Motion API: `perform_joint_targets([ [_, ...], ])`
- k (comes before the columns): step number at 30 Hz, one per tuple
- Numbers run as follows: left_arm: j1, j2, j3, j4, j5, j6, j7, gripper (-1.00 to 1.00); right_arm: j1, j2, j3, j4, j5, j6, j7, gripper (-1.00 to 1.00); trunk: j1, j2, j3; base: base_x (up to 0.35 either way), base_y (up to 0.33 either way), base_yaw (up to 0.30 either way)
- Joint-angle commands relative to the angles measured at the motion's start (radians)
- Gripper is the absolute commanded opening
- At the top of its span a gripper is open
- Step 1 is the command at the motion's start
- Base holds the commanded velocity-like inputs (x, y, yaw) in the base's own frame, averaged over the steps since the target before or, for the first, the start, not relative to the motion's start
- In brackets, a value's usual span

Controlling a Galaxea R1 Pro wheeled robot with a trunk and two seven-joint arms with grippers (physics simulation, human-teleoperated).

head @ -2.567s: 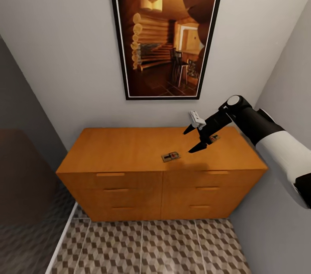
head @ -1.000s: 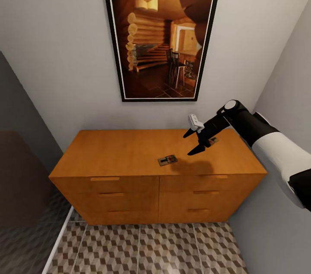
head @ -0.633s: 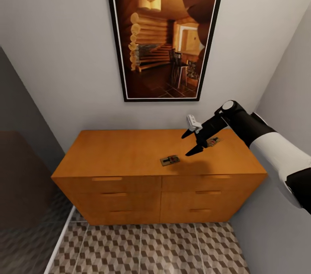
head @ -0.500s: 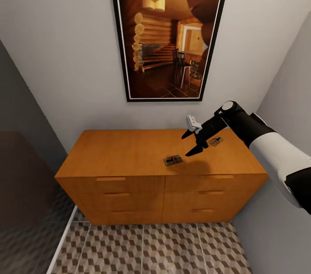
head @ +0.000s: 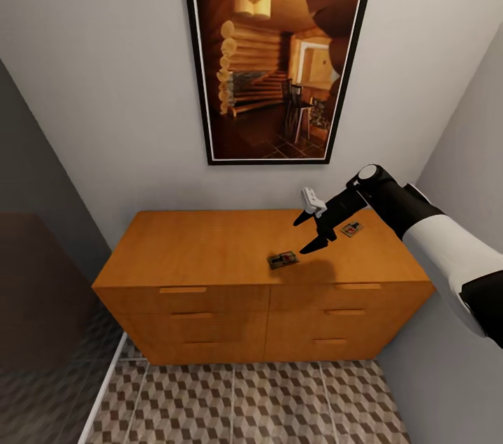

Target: Take the four mousetraps from the cabinet in the bathroom and place them on the bathroom floor. Make sure all four end up on the same floor surface, and ensure that at least two of them are either under or directly next to the same bathroom sink.

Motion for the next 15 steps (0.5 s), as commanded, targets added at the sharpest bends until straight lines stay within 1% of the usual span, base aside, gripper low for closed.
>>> perform_joint_targets([
  [1,-0.001,0.0,-0.009,0.002,0.002,-0.004,0.005,1.0,-0.001,-0.001,0.003,-0.002,0.001,0.011,0.003,1.0,0.001,-0.002,-0.002,0.0,0.003,0.0],
  [9,-0.001,0.0,-0.009,0.002,0.002,-0.003,0.005,1.0,0.0,-0.001,0.003,-0.001,0.001,0.009,-0.007,1.0,0.001,-0.002,-0.002,0.013,0.001,0.0],
  [15,-0.001,0.0,-0.009,0.002,0.002,-0.003,0.005,1.0,0.0,-0.001,0.003,-0.001,0.001,0.009,-0.012,1.0,0.001,-0.002,-0.002,0.115,0.014,0.0],
])
